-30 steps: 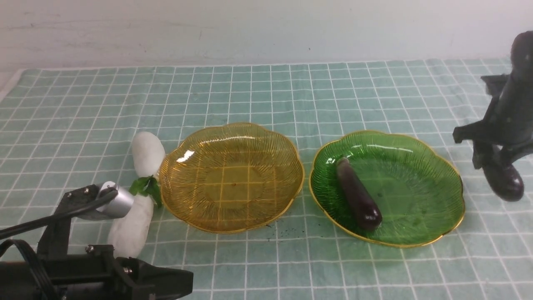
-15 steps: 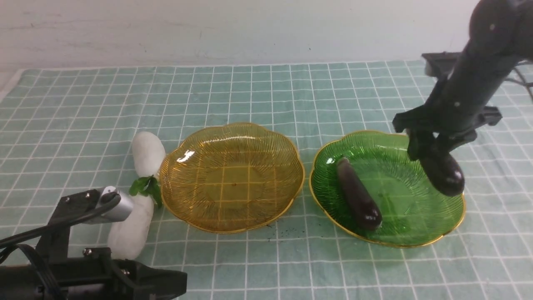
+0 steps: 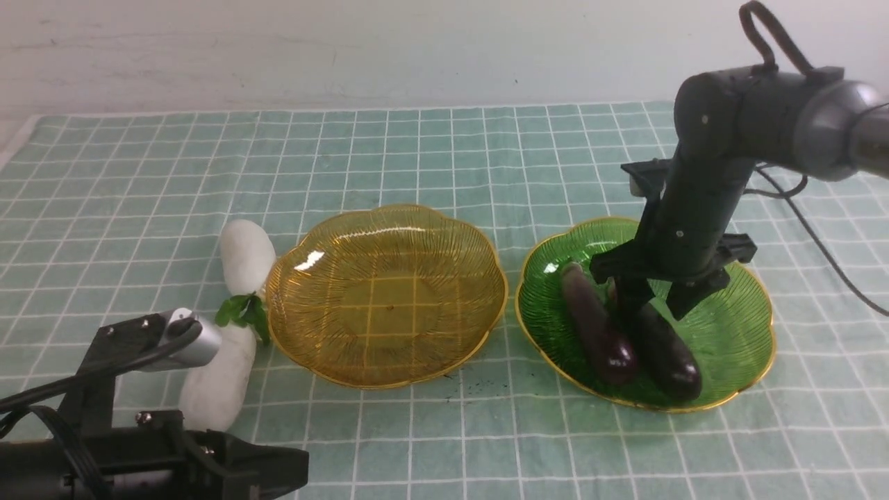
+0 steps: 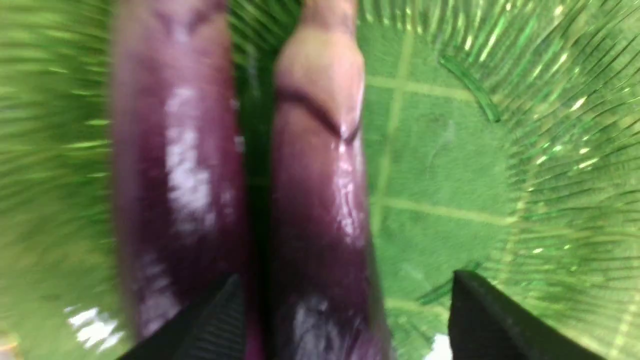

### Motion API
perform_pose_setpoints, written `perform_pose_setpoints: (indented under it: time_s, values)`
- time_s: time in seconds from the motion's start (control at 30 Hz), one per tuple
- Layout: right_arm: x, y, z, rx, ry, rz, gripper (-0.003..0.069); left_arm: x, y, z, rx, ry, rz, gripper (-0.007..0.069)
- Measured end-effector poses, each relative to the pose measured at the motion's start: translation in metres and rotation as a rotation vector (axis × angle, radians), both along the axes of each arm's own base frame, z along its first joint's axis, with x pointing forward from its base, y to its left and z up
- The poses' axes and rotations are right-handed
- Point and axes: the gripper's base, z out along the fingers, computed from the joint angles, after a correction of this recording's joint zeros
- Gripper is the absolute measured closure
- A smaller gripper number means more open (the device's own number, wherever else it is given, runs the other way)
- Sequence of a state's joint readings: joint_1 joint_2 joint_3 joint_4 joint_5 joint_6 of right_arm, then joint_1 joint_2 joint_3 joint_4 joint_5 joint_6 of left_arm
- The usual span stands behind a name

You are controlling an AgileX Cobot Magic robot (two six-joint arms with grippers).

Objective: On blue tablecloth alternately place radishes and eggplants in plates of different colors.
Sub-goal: 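Put the eggplants into the green plate, then pick up the white radish and place it in the left plate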

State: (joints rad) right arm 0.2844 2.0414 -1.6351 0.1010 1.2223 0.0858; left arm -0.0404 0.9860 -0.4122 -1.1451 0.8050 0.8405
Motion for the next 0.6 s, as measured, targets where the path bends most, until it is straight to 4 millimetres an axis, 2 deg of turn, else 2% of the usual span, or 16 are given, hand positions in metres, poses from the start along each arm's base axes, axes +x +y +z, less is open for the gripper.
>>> perform_pose_setpoints:
  time_s: [0.13,0.17,0.3,0.4,0.6]
  values:
    - [-0.023,-0.003,0.041,0.061,-0.066,0.009,0.0137,0.001,0.001,0.004,0.020,0.019,-0.003,0.0570]
    - [-0.027,-0.004,0.046,0.063,-0.075,0.014,0.0136,0.002,0.001,0.007,0.024,0.017,-0.014,0.0562]
    - [-0.061,-0.014,0.085,0.080,-0.156,0.048,0.0134,0.009,0.006,0.033,0.157,0.009,-0.077,0.0508]
    - [-0.084,-0.021,0.106,0.089,-0.203,0.064,0.0135,0.016,0.014,0.050,0.256,0.012,-0.017,0.0484]
    - [-0.132,-0.035,0.123,0.085,-0.248,0.113,0.0135,0.028,0.035,0.062,0.409,0.036,0.207,0.0443]
